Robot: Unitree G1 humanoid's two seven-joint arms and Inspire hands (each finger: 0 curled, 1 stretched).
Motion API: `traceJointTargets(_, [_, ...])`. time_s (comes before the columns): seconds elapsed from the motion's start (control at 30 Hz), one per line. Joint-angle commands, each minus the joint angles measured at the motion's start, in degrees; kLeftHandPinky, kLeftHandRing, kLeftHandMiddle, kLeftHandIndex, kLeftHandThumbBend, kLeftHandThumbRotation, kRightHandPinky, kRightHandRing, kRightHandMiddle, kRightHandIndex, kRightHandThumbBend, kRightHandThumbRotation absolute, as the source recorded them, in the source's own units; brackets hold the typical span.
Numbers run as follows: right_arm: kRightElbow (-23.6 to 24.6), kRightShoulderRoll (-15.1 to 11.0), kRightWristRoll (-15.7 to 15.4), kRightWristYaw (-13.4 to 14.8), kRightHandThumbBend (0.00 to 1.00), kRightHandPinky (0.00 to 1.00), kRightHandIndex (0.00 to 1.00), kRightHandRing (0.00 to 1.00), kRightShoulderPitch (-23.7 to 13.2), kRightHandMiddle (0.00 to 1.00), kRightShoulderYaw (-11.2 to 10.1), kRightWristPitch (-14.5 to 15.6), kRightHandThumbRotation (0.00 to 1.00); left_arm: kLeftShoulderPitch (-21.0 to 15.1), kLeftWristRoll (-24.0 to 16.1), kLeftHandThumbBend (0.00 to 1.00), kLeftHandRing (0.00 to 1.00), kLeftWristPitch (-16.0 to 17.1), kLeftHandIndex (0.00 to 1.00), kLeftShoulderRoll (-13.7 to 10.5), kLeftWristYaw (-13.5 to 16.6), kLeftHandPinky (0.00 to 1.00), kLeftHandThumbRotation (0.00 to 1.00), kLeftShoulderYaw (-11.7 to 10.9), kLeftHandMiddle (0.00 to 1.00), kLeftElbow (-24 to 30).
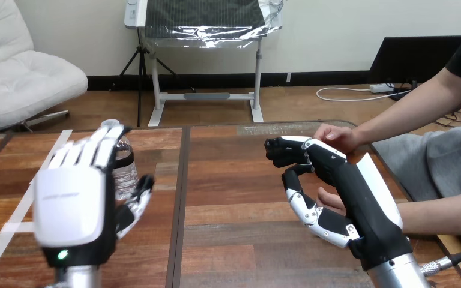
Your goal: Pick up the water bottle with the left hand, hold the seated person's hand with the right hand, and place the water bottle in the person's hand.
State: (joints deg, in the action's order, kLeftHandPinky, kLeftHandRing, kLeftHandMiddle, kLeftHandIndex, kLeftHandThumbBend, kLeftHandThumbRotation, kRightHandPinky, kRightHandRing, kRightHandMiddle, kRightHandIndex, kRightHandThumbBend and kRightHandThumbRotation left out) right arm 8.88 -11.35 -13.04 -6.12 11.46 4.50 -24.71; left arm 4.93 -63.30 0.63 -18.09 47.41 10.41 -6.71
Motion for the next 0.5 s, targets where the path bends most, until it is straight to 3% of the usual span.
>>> traceJointTargets(0.0, [2.35,0.46,0.7,0.25,0.13,0.64,0.73,0.71,-3.92,0.73,0.16,-0.58,0.0,-4.51,-2.48,0.42,0.9,-1.33,0.88,-1.57,1.96,0.84,0.82,1.26,0.9,0.63])
traceJointTargets(0.3, [2.3,0.49,1.0,0.12,0.14,0.64,0.73,0.71,-4.04,0.73,0.21,-0.3,0.0,-5.96,-4.45,0.42,0.94,-3.22,0.92,-1.64,2.56,0.89,0.96,2.5,0.94,0.43])
traceJointTargets(0.47, [1.56,0.38,1.04,0.23,0.14,0.64,0.73,0.71,-4.39,0.73,0.14,-1.11,0.0,-6.83,-4.94,0.42,0.95,-3.86,0.94,-1.81,3.0,0.91,0.99,3.18,0.96,0.15])
